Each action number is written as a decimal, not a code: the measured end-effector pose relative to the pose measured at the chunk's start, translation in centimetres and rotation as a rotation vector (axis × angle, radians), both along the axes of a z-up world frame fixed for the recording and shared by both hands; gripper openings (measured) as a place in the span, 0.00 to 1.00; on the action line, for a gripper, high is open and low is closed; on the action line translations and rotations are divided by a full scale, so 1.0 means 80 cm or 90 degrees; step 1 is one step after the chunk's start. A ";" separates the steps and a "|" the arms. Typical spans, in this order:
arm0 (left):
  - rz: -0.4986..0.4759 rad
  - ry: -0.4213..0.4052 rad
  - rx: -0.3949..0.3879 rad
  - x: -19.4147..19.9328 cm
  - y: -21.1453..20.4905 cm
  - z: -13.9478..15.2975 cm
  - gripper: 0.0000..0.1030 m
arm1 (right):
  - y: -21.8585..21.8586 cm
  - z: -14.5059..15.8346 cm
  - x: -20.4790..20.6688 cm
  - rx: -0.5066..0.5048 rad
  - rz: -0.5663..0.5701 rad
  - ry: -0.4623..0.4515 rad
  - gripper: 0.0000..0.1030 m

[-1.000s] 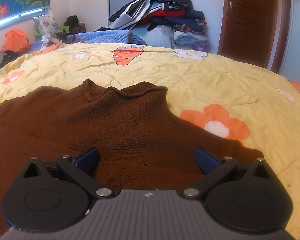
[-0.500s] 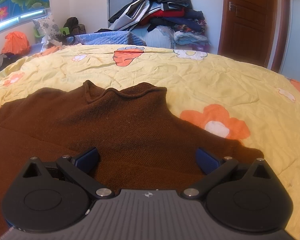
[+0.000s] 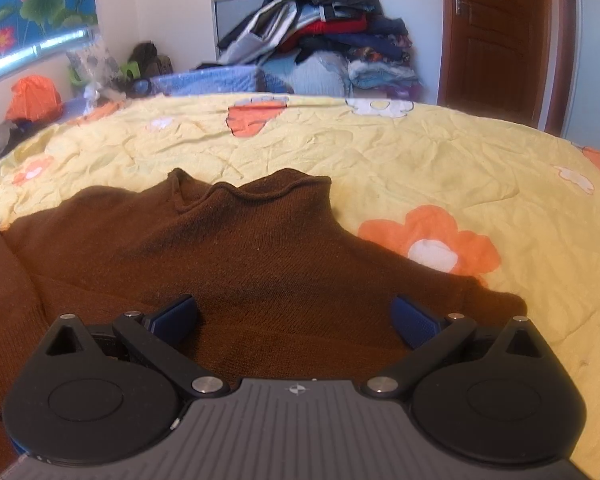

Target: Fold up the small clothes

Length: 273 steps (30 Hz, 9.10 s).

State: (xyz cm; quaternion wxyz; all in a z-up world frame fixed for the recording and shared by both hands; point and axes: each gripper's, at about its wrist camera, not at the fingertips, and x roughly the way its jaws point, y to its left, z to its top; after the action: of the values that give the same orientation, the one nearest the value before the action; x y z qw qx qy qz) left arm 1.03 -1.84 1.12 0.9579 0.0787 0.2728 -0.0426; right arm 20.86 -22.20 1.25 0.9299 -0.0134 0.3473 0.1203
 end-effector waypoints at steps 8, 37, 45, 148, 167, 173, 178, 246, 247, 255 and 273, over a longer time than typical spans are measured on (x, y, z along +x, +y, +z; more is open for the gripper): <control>0.025 0.048 -0.079 0.018 0.025 0.003 0.96 | 0.046 0.020 -0.020 0.362 0.112 0.281 0.83; 0.045 0.054 -0.136 0.022 0.044 -0.007 0.96 | -0.112 0.105 -0.009 0.232 -0.016 0.180 0.12; 0.090 -0.042 -0.185 0.013 0.092 0.049 0.96 | -0.147 0.074 -0.026 0.294 -0.048 0.189 0.12; 0.152 0.106 -0.075 0.022 0.141 0.019 0.20 | -0.105 0.021 -0.199 0.037 -0.075 0.024 0.71; 0.127 0.147 -0.148 -0.061 0.170 0.014 0.45 | -0.141 0.020 -0.259 0.128 -0.105 0.075 0.82; 0.109 0.176 -0.307 -0.130 0.202 0.010 0.73 | -0.161 0.019 -0.328 0.252 -0.090 0.138 0.83; 0.051 0.252 -0.483 -0.121 0.225 0.003 0.73 | -0.178 0.000 -0.345 0.458 -0.039 0.248 0.83; 0.038 0.047 -0.058 0.089 0.030 0.027 0.57 | 0.010 0.036 -0.133 0.018 -0.063 0.007 0.75; 0.041 0.081 -0.050 0.103 0.028 0.010 0.57 | 0.018 0.024 -0.123 0.005 -0.078 0.024 0.77; -0.021 0.065 -0.071 0.074 0.086 -0.018 0.69 | -0.008 -0.003 -0.155 -0.039 -0.033 -0.021 0.92; 0.035 0.106 -0.036 -0.003 0.087 -0.009 0.93 | 0.000 0.002 -0.241 -0.057 0.001 0.007 1.00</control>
State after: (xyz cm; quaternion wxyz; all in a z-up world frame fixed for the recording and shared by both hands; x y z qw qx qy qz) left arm 0.77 5.11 0.40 0.9345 0.0406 0.3523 -0.0299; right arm 1.59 -22.18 1.41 0.9265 -0.0544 0.3571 0.1051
